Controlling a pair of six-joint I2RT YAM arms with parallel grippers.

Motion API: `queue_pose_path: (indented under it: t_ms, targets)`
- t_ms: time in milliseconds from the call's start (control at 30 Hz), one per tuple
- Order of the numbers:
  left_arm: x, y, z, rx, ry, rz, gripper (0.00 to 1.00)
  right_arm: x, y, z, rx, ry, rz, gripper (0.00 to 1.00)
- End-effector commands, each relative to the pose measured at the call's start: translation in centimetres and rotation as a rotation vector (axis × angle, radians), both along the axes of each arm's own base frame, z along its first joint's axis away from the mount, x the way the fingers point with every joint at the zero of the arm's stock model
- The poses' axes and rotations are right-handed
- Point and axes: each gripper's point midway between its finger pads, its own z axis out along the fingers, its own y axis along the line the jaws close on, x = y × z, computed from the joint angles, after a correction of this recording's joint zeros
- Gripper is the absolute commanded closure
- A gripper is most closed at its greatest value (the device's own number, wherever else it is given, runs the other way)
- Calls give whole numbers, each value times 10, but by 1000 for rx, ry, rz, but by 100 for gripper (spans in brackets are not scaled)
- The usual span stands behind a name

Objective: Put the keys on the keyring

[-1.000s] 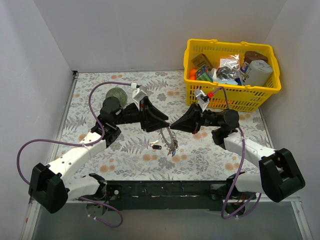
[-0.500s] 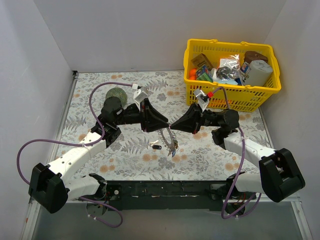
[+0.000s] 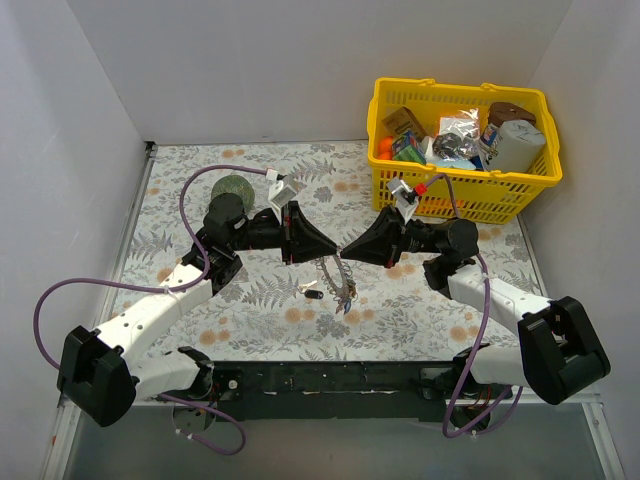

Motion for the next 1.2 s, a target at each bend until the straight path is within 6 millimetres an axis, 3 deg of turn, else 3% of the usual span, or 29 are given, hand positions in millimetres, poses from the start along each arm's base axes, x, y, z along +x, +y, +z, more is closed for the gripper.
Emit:
queue_pose_path:
  t_ms: [0, 233, 533, 633, 967, 1167]
  targets:
    - [-4, 0, 0, 7, -14, -19, 88, -7, -4, 28, 96, -150, -8, 99]
    - [-5, 0, -1, 15, -13, -33, 93, -6, -4, 29, 97, -151, -9, 99]
    - [-7, -2, -3, 24, -8, -57, 92, -6, -3, 29, 95, -146, -5, 99]
    - [-7, -2, -4, 26, -4, -64, 100, -5, -3, 29, 95, -146, -6, 99]
    - [-4, 2, -1, 25, -42, -14, 100, -3, -2, 26, 91, -132, -15, 99]
    - [3, 6, -1, 40, -82, 45, 100, -6, -6, 29, 105, -165, -32, 61]
